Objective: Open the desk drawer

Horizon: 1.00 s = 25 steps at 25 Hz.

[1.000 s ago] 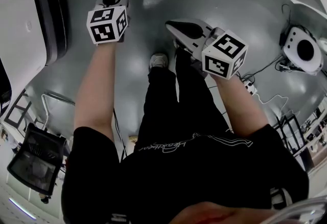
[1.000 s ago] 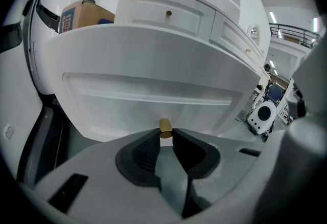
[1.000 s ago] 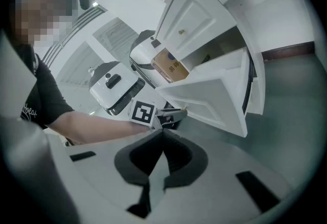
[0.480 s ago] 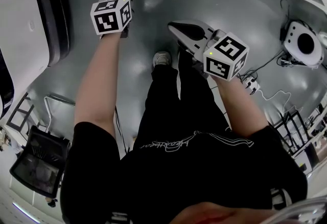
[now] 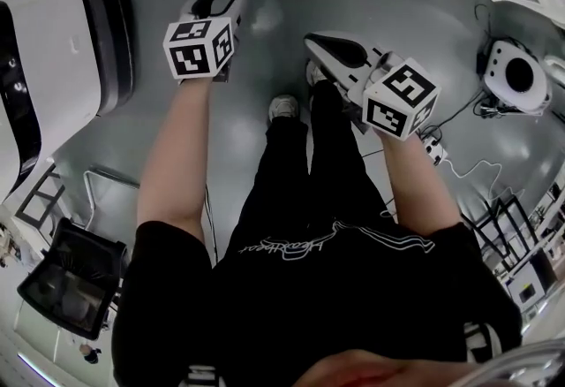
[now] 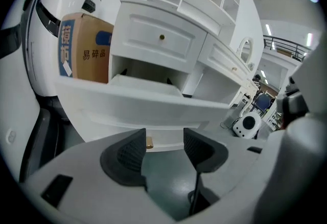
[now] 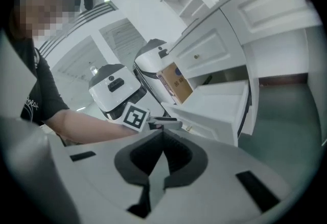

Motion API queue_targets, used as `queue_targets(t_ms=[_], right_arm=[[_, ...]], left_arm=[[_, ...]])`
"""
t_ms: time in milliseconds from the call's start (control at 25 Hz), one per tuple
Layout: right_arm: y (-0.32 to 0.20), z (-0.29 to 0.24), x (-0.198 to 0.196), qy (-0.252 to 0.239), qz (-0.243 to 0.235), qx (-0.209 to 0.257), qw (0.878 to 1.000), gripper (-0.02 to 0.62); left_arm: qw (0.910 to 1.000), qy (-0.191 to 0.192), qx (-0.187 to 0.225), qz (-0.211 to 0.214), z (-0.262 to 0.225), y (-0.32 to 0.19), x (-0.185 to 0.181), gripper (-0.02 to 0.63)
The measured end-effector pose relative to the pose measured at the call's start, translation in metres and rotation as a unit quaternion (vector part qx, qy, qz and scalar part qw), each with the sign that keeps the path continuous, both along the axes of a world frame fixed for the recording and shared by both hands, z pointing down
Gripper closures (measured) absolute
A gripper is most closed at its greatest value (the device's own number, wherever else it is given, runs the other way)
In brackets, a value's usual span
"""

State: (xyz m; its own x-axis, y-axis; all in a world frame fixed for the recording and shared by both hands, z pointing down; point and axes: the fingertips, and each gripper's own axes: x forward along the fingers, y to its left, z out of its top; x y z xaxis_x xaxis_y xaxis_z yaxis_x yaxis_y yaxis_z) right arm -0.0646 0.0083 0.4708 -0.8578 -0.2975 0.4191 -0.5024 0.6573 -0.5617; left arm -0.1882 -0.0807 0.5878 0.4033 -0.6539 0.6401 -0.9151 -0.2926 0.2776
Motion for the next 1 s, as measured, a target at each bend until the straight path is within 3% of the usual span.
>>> queue_targets(t_ms=[80, 200, 360, 520, 680, 720, 800, 1000], right_arm=[[-0.007, -0.023, 0.006, 0.005, 0.004, 0.022, 1.0, 0.59], [0.002, -0.061, 0.012, 0.009, 0.002, 0.038, 0.999, 0.589], [0.017, -0.131, 0.013, 0.002, -0.01, 0.064, 0.998, 0.589], [0.009, -0.212, 0.019, 0.002, -0.003, 0.129, 0.992, 0.591], [0.012, -0.298, 0.024, -0.037, 0.0, 0.154, 0.987, 0.591], [0.015, -0.318, 0.021, -0.049, -0.008, 0.162, 0.986, 0.591], [0.034, -0.352, 0.014, -0.076, -0.028, 0.161, 0.984, 0.591], [0.068, -0.417, 0.012, -0.113, -0.026, 0.184, 0.976, 0.591]], left_arm=[[0.9999, 0.009, 0.011, 0.001, -0.032, 0.009, 0.002, 0.387], [0.9995, 0.027, -0.008, 0.015, -0.077, 0.043, 0.007, 0.387], [0.9958, 0.082, -0.015, 0.039, -0.156, 0.081, 0.021, 0.388], [0.9882, 0.14, 0.036, 0.05, -0.251, 0.096, 0.038, 0.391], [0.9776, 0.179, 0.085, 0.07, -0.354, 0.11, 0.055, 0.413], [0.9737, 0.188, 0.107, 0.072, -0.382, 0.112, 0.056, 0.433], [0.9651, 0.204, 0.15, 0.069, -0.433, 0.126, 0.058, 0.533], [0.9457, 0.22, 0.209, 0.117, -0.526, 0.175, 0.067, 0.601]])
